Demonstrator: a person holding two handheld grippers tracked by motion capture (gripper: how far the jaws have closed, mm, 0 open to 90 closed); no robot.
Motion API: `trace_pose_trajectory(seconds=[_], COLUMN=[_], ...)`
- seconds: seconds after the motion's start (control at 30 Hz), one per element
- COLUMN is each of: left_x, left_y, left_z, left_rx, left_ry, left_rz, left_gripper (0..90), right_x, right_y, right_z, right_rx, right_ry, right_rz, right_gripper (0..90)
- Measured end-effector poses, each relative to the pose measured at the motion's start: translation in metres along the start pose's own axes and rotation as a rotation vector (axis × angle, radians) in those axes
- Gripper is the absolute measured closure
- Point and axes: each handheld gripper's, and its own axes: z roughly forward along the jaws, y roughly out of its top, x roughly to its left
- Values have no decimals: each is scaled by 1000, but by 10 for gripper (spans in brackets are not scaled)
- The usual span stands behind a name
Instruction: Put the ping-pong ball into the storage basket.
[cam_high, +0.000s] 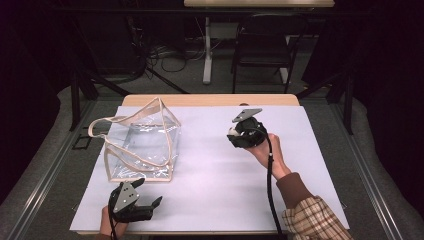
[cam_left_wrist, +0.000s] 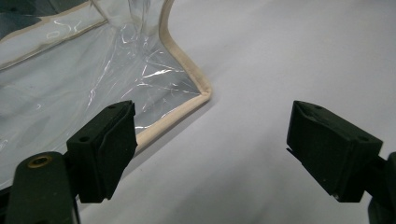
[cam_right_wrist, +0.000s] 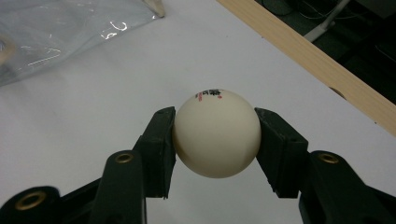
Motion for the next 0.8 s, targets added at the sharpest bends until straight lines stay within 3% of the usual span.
trace_pose_trajectory(seconds=[0.8], left_x=[0], left_y=[0], left_z=[0], left_rx=[-1], left_ry=[1], left_rz=[1], left_gripper=[163], right_x=[-2], right_y=[11], right_z=[-20], right_rx=[-19], right_ry=[-15], right_rz=[-17], right_gripper=[504])
